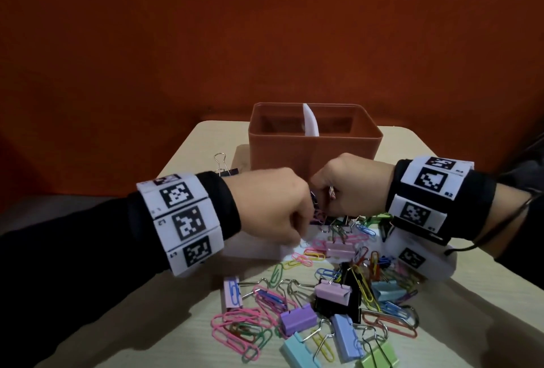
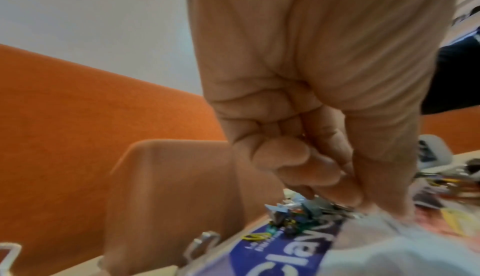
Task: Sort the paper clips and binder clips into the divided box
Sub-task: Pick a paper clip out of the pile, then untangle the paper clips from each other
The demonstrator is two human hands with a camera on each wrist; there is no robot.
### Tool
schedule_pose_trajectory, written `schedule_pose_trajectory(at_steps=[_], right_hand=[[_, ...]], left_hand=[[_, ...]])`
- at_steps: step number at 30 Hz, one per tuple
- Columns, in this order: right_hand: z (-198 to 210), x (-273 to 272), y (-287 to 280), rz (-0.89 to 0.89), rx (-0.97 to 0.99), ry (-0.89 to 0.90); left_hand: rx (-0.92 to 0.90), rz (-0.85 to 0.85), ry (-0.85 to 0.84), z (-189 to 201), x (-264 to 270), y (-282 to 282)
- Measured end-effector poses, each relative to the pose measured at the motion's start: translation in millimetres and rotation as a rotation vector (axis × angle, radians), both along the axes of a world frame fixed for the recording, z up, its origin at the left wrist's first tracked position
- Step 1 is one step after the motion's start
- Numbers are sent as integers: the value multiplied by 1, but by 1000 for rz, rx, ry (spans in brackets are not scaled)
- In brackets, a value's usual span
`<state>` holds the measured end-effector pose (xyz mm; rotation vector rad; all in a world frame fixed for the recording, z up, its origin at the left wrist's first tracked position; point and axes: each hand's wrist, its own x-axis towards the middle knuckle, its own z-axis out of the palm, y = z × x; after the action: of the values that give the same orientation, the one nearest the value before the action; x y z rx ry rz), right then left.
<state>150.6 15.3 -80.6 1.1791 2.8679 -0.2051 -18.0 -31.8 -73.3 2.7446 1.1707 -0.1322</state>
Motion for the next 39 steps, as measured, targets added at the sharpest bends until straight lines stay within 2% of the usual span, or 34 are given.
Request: schedule_pose_trajectory(at_steps=[7,11,14,18,22,26,28,32,34,36,39], right_hand=[[6,14,-4,-84,-28,84],[6,16,-7,-138,-95,14],[6,16,-10,-207,-161,55],[9,16,-14,-276,-421,231],[10,8,-15,-259,-742,435],[8,2,-16,-229,-860,465],[7,-1,-15,-200,-749,369],[9,-10,-22,-109,-396,130],[11,-15,-28,-53,-248,7],[13,-20,-33,-42,-114,-148],[13,-24,-35,-89,-81,-308]], left_hand=[[-37,-65,24,-5,17,0],[-75,-48,35,-5,19,0],[-101,-12,12,-5,15,0],[-169,119,-90,4,2,5],[-394,240,-243,9,-13,5],[-566,279,-352,6,-23,2],[-640,328,-382,5,-26,3],[-781,413,-431,5,-27,-2],[-678,396,-330,3,-26,-3],[-455,293,-141,0,-24,-6],[-287,220,35,-5,-17,-11]])
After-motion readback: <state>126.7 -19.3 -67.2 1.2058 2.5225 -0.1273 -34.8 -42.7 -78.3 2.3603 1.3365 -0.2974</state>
